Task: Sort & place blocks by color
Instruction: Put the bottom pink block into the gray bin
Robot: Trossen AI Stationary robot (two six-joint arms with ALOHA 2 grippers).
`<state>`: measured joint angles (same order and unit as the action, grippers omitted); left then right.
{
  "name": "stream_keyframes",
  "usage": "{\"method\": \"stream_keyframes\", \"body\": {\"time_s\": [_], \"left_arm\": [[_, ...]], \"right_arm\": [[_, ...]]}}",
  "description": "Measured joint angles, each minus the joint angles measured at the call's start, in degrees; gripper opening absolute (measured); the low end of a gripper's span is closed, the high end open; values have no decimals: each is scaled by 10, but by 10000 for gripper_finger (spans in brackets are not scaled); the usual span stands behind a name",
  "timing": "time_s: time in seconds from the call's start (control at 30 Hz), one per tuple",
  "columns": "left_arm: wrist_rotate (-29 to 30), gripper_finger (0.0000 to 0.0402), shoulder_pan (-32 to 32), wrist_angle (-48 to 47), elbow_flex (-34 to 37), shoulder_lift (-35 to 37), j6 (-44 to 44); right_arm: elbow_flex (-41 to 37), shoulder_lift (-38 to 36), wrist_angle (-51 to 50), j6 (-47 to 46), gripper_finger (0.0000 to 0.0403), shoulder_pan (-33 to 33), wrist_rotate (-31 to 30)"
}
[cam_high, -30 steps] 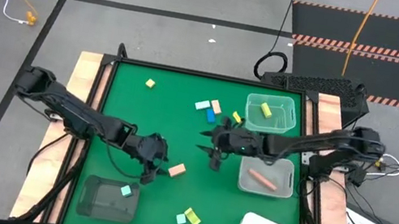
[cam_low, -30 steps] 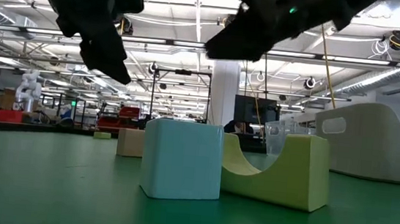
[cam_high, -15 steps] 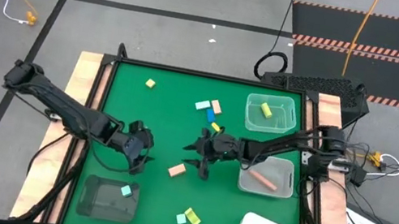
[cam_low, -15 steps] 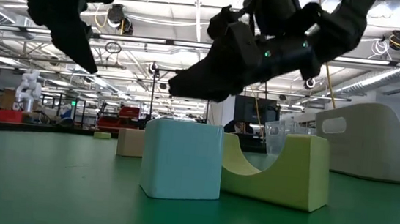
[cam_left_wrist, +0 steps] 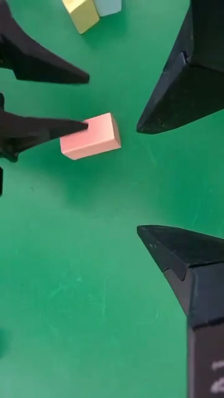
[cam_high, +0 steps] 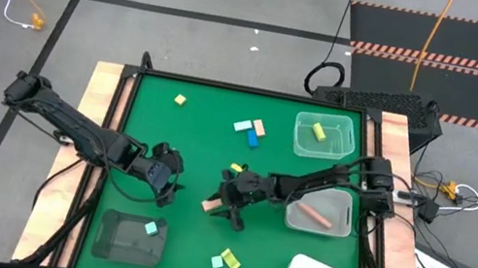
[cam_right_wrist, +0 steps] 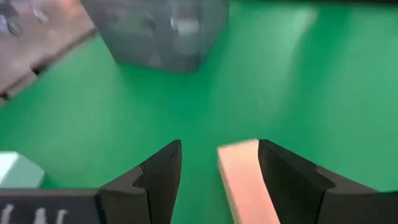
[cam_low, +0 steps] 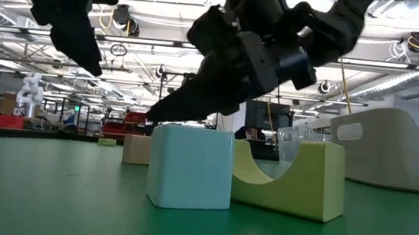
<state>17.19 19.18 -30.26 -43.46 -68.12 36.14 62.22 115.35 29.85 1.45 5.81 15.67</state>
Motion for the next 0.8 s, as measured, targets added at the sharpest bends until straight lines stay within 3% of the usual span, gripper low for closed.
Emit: {"method": "stream_keyframes", "body": {"time_s": [0.3, 0.53, 0.8], "left_arm": [[0, 253, 0, 4, 0, 0, 18], [14, 253, 0, 5, 0, 0, 29], [45, 253, 1, 18, 0, 0, 108]], "right_arm": [[19, 1, -84, 44, 207, -6, -4], [19, 18, -59, 69, 207, -5, -41], [18, 27, -62, 38, 208, -5, -52]]}}
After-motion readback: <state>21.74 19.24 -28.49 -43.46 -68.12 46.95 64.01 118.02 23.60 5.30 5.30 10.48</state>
